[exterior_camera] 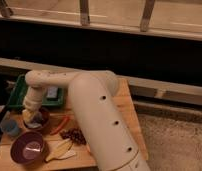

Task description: Wipe red bowl with towel

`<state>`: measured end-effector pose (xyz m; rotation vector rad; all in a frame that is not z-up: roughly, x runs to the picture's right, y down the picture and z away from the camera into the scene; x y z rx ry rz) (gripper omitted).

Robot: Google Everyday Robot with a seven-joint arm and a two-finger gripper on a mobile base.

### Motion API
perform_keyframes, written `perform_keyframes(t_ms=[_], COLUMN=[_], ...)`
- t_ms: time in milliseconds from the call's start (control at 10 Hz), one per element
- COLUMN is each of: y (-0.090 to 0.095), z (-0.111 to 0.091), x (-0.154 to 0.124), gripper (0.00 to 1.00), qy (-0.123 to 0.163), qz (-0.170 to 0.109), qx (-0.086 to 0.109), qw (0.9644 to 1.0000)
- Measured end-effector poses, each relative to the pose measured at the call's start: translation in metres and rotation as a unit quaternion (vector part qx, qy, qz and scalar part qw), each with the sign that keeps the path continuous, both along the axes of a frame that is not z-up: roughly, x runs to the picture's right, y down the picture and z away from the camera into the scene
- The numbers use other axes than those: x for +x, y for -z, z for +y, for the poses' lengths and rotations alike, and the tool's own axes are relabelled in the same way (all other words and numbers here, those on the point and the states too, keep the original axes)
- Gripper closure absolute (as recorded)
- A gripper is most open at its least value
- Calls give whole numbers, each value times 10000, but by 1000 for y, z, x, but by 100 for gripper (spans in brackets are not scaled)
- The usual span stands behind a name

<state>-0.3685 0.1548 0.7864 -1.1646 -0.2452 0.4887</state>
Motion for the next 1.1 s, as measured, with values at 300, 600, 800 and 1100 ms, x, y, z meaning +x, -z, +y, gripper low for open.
perform_keyframes(t_ms=[300,600,800,1100], y=[-1,-21,-28,-26], z=[6,-14,-32,-40], x=[45,71,61,14], gripper=[100,100,100,100], qy=[-25,-105,-109,-98], qz=[543,933,870,463], qx=[-83,-49,66,166], qw=[9985,9956,9961,9987])
